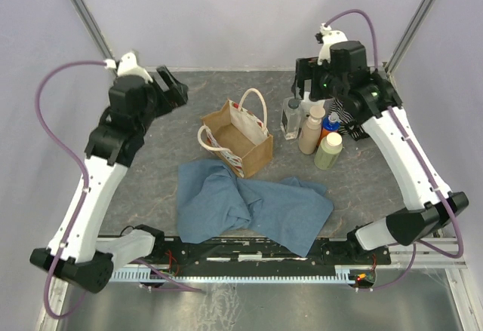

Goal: Take the personal care products out of the canvas bag

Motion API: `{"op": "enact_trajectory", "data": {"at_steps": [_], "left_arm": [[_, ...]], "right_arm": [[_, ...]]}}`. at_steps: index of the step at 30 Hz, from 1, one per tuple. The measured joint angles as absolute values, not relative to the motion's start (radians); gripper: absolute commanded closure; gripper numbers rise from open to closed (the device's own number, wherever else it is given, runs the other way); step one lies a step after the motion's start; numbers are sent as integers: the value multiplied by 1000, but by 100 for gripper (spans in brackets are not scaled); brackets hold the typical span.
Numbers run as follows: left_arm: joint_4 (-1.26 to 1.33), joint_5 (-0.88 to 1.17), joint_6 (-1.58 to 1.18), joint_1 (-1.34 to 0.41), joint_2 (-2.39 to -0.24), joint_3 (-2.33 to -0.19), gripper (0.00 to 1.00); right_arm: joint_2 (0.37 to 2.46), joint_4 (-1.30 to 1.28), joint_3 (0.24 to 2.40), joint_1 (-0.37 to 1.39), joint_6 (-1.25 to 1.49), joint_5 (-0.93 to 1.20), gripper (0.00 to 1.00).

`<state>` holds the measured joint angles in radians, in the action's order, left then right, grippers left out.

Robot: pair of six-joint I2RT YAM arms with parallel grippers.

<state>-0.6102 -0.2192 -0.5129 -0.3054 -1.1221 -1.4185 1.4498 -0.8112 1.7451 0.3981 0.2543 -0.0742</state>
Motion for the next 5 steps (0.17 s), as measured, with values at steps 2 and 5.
{"op": "enact_trajectory", "data": {"at_steps": [2,5], "left_arm": [[-619,-216,-467,-236,-1201,-1481,3],[-641,-214,-430,-140,-1319,-1509,4]], "right_arm": [[1416,-814,1719,365,261,-70,0],[1385,-825,1679,319,281,-72,0]]}}
